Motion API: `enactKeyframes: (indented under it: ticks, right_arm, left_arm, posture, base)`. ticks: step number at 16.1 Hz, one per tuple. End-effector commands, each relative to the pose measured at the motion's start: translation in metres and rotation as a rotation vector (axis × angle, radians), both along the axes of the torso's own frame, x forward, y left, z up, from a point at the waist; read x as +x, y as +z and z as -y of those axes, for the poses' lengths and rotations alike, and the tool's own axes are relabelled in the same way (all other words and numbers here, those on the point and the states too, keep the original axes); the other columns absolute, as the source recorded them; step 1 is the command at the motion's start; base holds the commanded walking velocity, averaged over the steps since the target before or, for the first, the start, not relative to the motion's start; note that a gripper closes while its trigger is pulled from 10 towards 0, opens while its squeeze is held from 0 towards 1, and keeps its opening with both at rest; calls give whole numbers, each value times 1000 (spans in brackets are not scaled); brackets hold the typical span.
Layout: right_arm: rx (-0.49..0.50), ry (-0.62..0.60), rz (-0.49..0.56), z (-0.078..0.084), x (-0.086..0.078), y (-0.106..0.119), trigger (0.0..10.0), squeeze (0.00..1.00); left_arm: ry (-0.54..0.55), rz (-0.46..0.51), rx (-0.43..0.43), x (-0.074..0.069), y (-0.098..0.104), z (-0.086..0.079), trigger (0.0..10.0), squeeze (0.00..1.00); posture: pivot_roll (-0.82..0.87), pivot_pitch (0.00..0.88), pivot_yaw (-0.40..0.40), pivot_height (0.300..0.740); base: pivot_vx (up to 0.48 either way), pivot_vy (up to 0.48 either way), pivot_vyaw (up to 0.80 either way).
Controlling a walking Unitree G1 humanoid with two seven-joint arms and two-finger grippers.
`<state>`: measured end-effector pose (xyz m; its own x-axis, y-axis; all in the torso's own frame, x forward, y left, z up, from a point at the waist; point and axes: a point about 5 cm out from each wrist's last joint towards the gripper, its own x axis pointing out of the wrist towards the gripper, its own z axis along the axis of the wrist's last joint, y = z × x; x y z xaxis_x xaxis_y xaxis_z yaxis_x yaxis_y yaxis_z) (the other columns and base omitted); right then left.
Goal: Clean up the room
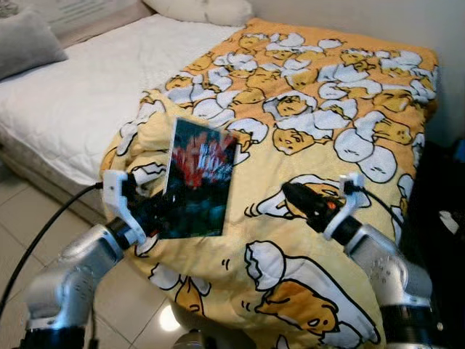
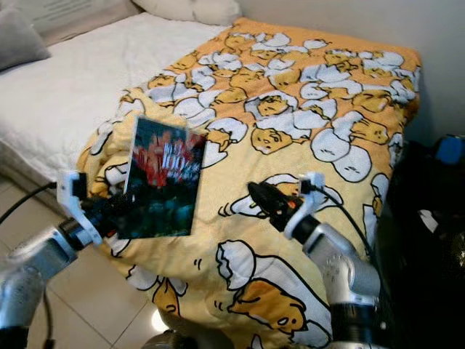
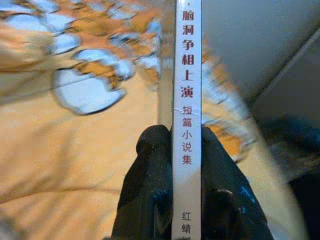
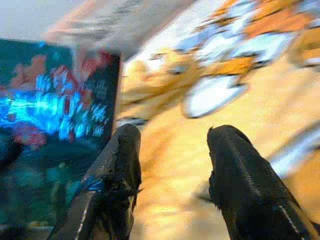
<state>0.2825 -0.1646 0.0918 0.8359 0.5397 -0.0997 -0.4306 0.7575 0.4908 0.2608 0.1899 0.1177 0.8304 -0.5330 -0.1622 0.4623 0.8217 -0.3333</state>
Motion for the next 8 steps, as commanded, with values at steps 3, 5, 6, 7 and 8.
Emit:
enactKeyframes:
  ticks: [3, 5, 6, 7, 8]
  right_arm:
    - [-244, -139, 29, -10, -7, -8, 10000, 922]
    - [-337, -182, 0, -16, -11, -21, 10000, 0]
    - [-331, -243, -72, -14, -19, -31, 10000, 0]
    - [-331, -250, -82, -14, -20, -33, 10000, 0]
    - [-345, -255, -95, -14, -25, -37, 10000, 0]
  left_arm:
    - [136, 65, 253, -2, -6, 1, 3020, 0]
    - [232, 41, 348, -7, -20, 1, 10000, 0]
    - [274, 46, 375, -12, -23, 1, 10000, 0]
    - [280, 49, 367, -13, -23, 2, 10000, 0]
    - [283, 56, 377, -15, -22, 2, 10000, 0]
  posture:
    - [-35, 0, 83, 740]
    - [-28, 0, 70, 740]
    - [-24, 0, 63, 740]
    - [-24, 0, 63, 740]
    - [-20, 0, 61, 740]
  base:
    - [0, 0, 0]
    - [0, 0, 0]
    - [0, 0, 0]
    - [0, 0, 0]
    - [0, 337, -800]
